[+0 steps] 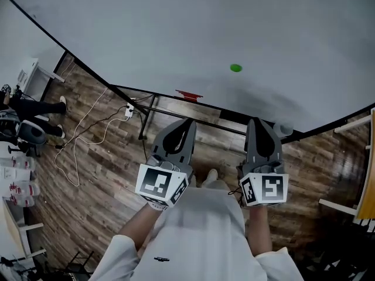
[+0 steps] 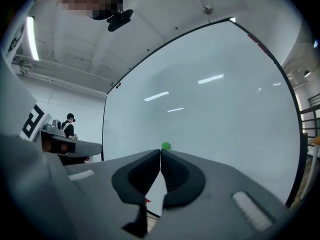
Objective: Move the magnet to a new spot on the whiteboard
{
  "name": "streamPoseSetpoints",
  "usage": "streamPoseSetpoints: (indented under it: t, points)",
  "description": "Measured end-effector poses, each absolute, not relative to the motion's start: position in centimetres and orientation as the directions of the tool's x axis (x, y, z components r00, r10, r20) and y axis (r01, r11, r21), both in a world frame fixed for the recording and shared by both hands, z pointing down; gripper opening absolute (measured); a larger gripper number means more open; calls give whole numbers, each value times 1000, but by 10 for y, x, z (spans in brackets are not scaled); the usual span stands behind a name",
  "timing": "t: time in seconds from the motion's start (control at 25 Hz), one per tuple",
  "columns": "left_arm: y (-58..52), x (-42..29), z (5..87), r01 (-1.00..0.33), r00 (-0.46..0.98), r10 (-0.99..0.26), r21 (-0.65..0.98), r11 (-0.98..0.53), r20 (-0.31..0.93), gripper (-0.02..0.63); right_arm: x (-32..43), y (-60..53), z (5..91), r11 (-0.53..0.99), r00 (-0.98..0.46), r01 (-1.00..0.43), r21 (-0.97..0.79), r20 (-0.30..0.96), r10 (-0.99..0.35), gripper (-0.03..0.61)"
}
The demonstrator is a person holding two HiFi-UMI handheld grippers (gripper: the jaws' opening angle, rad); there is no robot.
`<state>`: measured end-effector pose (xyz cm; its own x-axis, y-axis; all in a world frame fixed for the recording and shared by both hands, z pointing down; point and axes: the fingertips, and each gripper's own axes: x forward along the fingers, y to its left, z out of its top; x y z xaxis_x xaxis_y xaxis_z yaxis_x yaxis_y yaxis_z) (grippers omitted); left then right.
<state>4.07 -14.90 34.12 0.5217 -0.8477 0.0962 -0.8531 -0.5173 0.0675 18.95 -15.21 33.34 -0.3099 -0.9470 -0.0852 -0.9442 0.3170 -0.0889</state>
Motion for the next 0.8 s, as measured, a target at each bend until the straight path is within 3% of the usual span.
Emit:
streamPoseSetpoints:
  t: [0.8]
  points:
    - [-196,31,328,-801,598,-800,63,-595,46,6,171,-188,316,210,-203,-976,-55,-112,-973,11]
